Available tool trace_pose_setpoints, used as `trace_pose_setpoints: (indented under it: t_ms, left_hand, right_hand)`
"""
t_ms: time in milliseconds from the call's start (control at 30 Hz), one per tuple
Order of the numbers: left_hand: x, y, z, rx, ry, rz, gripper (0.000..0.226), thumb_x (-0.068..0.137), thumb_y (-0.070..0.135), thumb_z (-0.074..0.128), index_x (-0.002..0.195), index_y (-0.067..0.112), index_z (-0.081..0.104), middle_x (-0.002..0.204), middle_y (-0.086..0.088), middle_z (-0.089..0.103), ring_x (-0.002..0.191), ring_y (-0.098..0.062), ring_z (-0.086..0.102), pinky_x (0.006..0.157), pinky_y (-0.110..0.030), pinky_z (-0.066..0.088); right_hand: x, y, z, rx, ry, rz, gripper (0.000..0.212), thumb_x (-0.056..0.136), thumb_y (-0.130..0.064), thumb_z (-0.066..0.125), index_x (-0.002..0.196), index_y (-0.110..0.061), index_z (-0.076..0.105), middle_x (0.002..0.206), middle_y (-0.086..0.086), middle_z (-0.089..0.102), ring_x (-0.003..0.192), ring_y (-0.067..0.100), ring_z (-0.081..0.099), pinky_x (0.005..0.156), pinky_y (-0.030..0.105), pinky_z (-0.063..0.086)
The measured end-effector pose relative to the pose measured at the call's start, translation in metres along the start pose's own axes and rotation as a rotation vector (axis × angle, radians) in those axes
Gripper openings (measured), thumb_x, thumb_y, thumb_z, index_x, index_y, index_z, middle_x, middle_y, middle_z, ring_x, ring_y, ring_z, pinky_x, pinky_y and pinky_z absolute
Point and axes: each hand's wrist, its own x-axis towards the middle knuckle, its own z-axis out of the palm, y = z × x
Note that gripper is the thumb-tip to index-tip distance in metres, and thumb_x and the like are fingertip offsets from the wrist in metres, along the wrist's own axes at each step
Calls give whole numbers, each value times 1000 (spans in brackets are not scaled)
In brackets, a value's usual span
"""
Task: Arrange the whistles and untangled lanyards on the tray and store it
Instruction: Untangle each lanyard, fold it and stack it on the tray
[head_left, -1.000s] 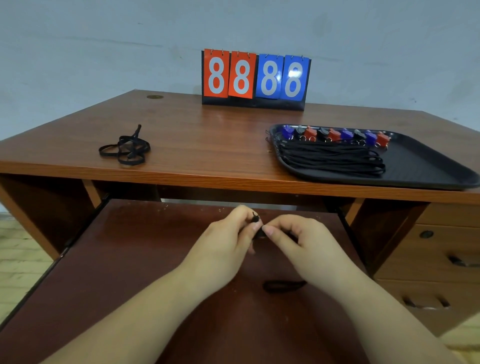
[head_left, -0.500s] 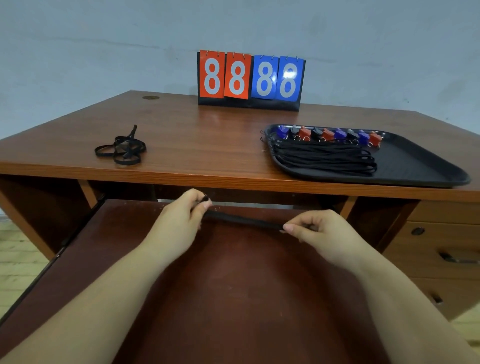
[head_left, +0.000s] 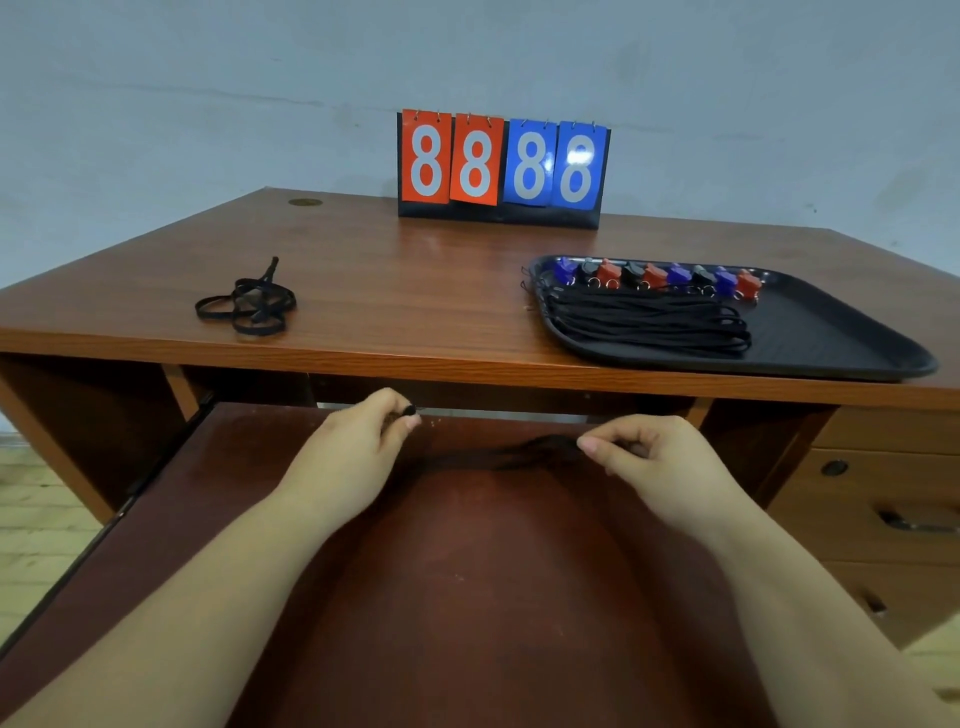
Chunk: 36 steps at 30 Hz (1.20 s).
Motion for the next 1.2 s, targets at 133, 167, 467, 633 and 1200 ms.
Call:
trace_pose_setpoints:
  t_ms: [133,167,467,633,1200]
  left_hand:
    - [-11,24,-4,-113,119,153,8,93,33,51,88,29,55,94,15,64,85,-1,58,69,-14,39]
    - [-13,30,-3,-193,121,166,9,92,33,51,88,27,57,96,16,66,90,0,59,74,-15,42]
    - [-25,52,20,-558,-142,91,14,97,28,43,90,21,52,73,6,68,75,-5,64,73,-22,49]
    - [-23,50,24,-638,-192,51,13,97,24,43,89,19,51,54,13,54,61,-3,54,85,-36,55]
    - [-25,56,23,-967,-212,-177,18,89,24,58,90,24,76,91,5,74,93,-11,66,86,-29,49]
  right_hand:
    - [-4,-13,10,28,-23,-58,13,85,-30,66,77,-40,68,79,-13,71,81,4,64,75,19,50]
    - [-6,-17,13,48,-32,-78,14,85,-30,66,77,-41,68,79,-16,70,82,0,64,74,14,48]
    - [-15,-30,37,184,43,-197,10,84,-25,66,84,-31,74,82,-17,72,84,-5,64,74,7,44]
    - [-16,-34,35,347,22,-112,9,81,-19,69,86,-24,75,63,-5,66,55,0,58,56,11,45]
    - [-12,-33,28,969,-49,96,21,67,-20,66,86,-21,76,79,-1,72,82,12,67,69,21,55]
